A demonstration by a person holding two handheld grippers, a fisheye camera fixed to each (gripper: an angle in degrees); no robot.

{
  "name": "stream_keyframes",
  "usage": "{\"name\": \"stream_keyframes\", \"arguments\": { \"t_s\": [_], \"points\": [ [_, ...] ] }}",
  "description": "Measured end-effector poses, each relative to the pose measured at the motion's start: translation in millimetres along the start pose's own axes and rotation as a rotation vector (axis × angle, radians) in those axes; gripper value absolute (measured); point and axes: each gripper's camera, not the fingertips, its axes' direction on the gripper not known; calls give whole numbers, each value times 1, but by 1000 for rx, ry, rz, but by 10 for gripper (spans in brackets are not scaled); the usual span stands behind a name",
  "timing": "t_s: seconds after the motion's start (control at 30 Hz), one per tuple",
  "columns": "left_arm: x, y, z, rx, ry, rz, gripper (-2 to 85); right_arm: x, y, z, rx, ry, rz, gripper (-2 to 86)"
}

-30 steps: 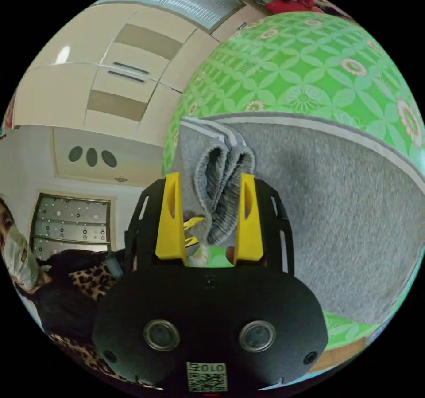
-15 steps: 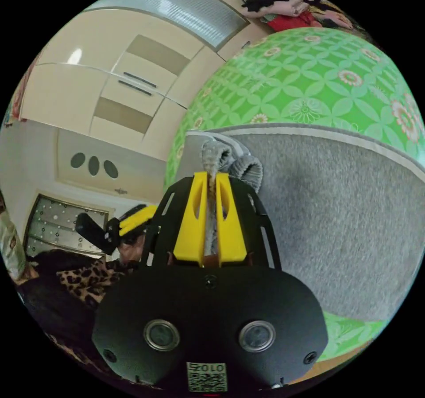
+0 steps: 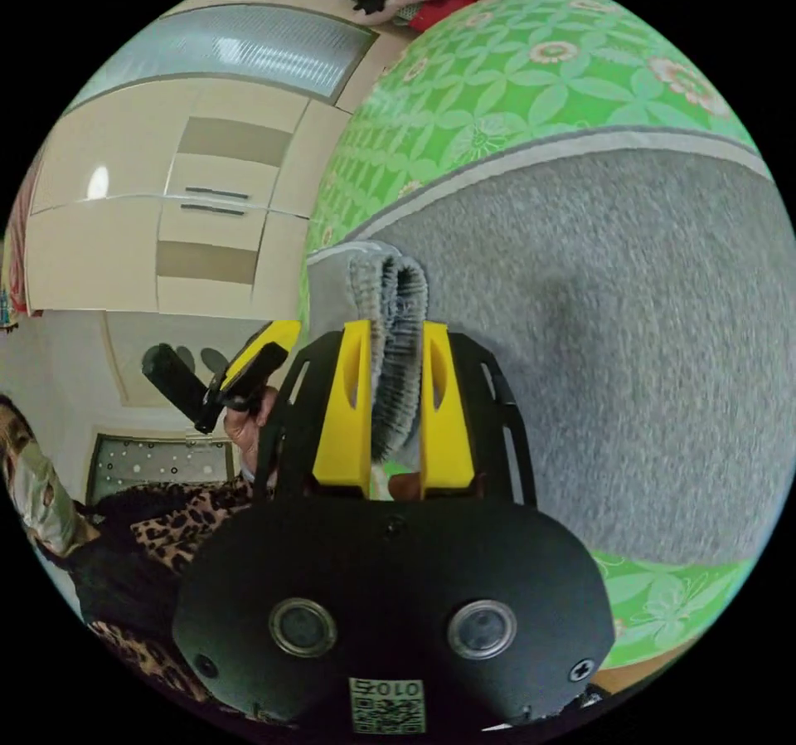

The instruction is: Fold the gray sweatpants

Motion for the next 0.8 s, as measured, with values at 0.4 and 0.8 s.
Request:
{"name": "stream_keyframes", "arguments": {
  "t_s": [0.4, 0.8],
  "points": [
    [-20, -85, 28, 58, 287, -33, 0, 143, 186, -182, 552, 45, 448, 134],
    [64, -277, 252, -516, 438, 475, 43, 191, 258, -195, 671, -88, 511, 148]
  ]
}}
